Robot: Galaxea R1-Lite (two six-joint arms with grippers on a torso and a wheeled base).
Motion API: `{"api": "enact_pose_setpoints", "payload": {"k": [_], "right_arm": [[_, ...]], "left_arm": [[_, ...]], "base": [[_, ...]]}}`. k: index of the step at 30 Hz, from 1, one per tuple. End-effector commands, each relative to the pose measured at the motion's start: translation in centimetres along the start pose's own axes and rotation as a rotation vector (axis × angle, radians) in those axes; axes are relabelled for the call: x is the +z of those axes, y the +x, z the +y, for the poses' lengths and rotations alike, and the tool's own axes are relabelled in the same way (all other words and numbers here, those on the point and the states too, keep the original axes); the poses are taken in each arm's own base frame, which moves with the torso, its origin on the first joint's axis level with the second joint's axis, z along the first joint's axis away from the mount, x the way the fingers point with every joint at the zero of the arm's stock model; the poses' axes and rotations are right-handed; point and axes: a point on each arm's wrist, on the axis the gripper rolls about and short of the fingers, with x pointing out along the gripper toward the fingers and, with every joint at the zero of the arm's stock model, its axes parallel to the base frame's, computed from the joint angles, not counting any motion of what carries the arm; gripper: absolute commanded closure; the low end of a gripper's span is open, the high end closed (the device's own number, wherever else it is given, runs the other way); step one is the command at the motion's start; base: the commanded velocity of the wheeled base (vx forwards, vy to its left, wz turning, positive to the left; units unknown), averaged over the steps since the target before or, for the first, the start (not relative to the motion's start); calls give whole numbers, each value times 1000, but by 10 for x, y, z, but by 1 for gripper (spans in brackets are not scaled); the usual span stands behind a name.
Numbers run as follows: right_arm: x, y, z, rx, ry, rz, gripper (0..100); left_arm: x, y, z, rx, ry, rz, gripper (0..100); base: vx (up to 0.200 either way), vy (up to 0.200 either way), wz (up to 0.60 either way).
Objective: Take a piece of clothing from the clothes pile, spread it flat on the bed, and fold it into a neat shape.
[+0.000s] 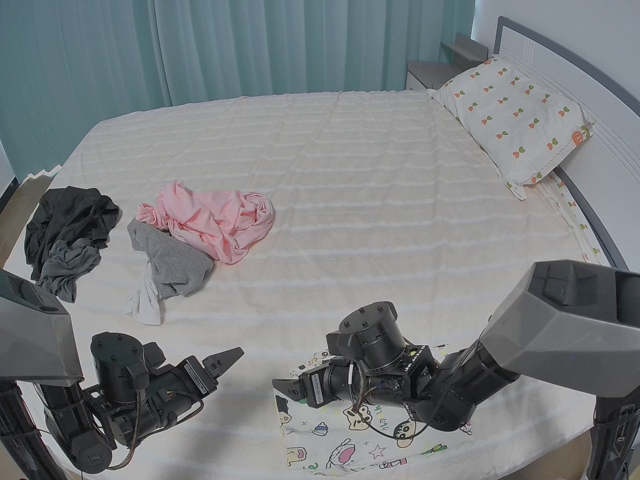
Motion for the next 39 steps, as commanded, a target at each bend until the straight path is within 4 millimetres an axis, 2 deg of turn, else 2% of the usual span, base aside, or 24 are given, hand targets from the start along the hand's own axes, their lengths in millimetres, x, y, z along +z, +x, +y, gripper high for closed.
{"api": "enact_pose_setpoints", "payload": {"k": [1, 5, 9, 12, 15, 20, 28, 36, 39], "right_arm": [[-3, -16, 2, 32, -8, 24, 0], [-18, -6, -5, 42, -14, 94, 0], [-20, 4, -14, 30, -2, 103, 0], [-8, 10, -20, 35, 11, 52, 0], [5, 0, -15, 47, 9, 11, 0], [11, -5, -12, 53, 8, -7, 0], [-19, 28, -27, 19, 19, 90, 0], [-29, 27, -20, 29, 8, 159, 0], [-26, 22, -17, 33, 1, 144, 0]], "left_arm": [[-2, -3, 3, 15, 0, 11, 0], [-2, -3, 3, 15, 0, 11, 0], [-2, -3, 3, 17, -1, 11, 0], [-2, -3, 3, 18, 0, 13, 0], [-2, -2, 3, 16, -1, 12, 0], [-2, -2, 3, 19, -1, 14, 0], [-2, -2, 3, 17, -1, 13, 0], [-2, -2, 4, 20, -1, 12, 0], [-2, -2, 4, 20, -1, 12, 0]], "base": [[0, 0, 0], [0, 0, 0], [0, 0, 0], [0, 0, 0], [0, 0, 0], [0, 0, 0], [0, 0, 0], [0, 0, 0], [0, 0, 0]]}}
